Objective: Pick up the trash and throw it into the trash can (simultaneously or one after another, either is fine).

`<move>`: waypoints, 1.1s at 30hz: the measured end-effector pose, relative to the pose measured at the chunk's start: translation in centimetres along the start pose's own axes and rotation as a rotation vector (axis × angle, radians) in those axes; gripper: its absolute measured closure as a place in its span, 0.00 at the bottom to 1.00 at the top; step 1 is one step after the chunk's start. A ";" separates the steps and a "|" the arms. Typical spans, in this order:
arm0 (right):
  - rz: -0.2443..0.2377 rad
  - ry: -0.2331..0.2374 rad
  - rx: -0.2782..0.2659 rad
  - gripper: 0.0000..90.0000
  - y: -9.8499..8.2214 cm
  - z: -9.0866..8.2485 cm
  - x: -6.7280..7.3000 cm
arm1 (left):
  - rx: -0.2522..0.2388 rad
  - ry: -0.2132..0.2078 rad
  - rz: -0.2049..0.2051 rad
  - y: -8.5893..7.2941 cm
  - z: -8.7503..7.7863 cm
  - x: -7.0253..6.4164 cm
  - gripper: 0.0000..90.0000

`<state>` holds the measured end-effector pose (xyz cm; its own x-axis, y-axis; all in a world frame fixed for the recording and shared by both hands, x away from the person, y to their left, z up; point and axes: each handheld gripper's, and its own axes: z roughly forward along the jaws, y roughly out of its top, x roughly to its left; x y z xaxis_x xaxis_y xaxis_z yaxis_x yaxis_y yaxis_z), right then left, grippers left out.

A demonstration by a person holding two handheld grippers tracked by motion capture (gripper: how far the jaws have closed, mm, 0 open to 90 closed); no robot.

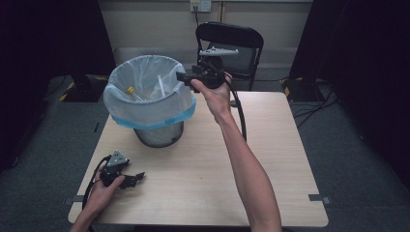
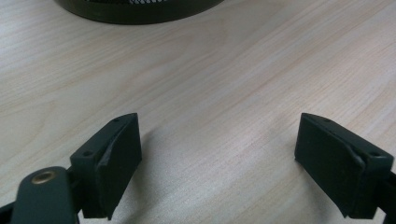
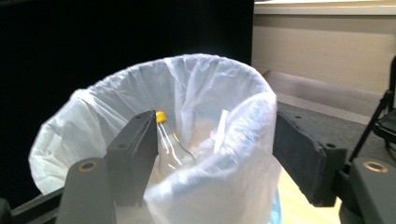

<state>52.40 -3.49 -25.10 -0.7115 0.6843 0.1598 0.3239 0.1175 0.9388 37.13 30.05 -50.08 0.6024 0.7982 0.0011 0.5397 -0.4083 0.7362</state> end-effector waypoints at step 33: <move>0.007 -0.109 0.058 0.24 -5.2 -5.6 -2.7 | 0.000 0.000 0.000 0.0 0.0 0.0 0.16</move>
<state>49.14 -9.97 -28.75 -0.6377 0.7593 0.1292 0.3662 0.1514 0.9181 37.14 30.06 -50.08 0.6027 0.7979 0.0008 0.5396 -0.4084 0.7363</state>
